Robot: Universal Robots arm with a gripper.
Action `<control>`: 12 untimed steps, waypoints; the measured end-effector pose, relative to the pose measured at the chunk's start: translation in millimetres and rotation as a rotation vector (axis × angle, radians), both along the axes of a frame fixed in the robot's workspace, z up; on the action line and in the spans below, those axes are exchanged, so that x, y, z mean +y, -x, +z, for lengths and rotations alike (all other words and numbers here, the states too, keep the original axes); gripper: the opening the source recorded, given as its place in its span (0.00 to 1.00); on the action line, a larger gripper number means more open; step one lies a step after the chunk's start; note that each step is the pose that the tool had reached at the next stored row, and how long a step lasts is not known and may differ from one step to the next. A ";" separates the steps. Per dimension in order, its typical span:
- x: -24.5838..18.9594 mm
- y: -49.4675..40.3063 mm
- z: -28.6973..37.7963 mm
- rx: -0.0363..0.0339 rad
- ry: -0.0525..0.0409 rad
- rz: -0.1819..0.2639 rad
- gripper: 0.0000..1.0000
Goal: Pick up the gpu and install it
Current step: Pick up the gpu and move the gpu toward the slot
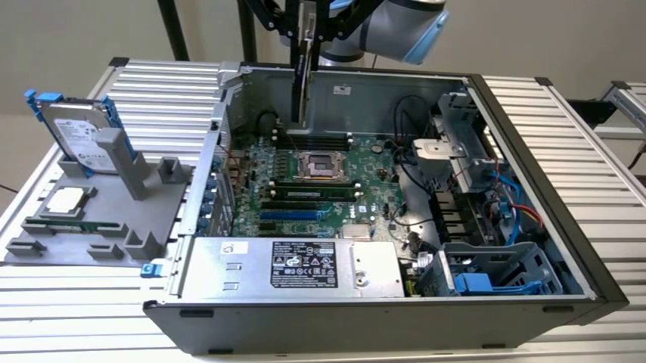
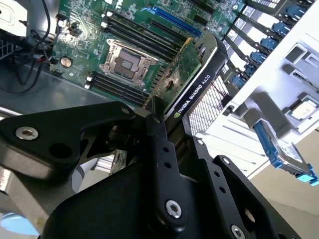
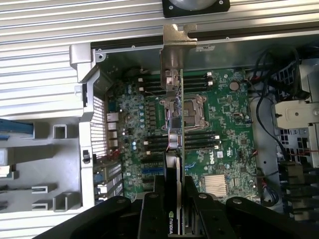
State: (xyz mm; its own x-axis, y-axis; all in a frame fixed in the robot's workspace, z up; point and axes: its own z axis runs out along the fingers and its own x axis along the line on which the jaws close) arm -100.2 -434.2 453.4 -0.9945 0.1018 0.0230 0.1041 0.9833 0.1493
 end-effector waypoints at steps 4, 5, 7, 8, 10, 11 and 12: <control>0.0 0.0 0.0 0.0000 0.0000 0.007 0.00; 0.0 0.0 0.0 0.0000 0.0000 0.010 0.00; 0.0 0.0 0.0 -0.0001 0.0000 0.014 0.00; 0.0 0.0 0.0 -0.0001 -0.0001 0.016 0.00; 0.0 0.0 0.0 0.0000 0.0000 0.021 0.00; 0.0 0.0 0.0 0.0000 0.0000 0.023 0.00; 0.0 0.0 0.0 0.0000 0.0000 0.025 0.00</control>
State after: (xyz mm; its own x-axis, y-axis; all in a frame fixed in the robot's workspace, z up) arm -100.2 -434.2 453.4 -0.9968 0.0769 0.0230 0.0795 0.9856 0.1494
